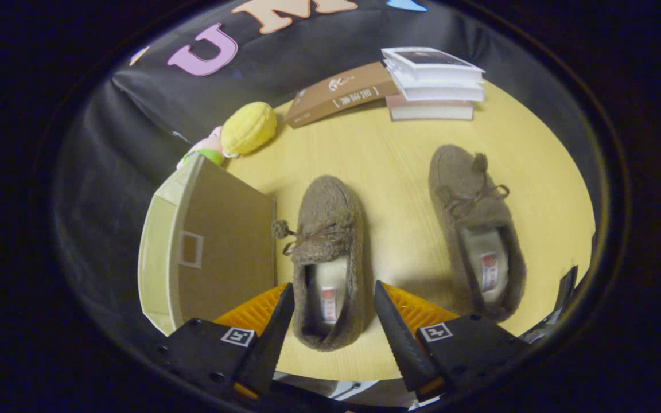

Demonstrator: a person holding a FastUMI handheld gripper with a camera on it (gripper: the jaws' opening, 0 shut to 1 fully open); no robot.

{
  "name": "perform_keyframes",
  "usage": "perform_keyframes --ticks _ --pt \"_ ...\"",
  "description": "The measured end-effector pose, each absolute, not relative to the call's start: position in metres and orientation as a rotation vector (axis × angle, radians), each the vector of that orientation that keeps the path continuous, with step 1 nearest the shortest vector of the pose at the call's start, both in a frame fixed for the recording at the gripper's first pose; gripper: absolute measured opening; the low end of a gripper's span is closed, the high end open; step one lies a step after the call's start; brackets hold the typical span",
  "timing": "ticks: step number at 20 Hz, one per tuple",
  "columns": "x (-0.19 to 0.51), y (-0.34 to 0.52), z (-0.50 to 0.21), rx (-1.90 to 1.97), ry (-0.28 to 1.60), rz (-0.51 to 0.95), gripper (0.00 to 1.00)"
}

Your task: Open the storage box then place both shoes into the box .Put the left shoe in first, then the right shoe, with the right side of both shoes facing outward in a uniform manner.

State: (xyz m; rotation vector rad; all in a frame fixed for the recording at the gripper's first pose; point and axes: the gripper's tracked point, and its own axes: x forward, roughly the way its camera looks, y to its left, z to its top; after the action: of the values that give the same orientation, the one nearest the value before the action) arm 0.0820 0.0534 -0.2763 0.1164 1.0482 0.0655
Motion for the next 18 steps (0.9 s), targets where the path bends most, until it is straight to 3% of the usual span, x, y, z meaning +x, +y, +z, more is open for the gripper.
perform_keyframes --ticks 2,4,13,18 --pt "0.086 0.045 -0.288 0.093 1.074 0.034 0.77" --pt "0.085 0.044 -0.297 0.081 1.106 0.03 0.75" --pt "0.084 0.036 -0.309 0.041 1.166 -0.04 0.1" --pt "0.084 0.038 -0.306 0.104 1.144 -0.053 0.05"
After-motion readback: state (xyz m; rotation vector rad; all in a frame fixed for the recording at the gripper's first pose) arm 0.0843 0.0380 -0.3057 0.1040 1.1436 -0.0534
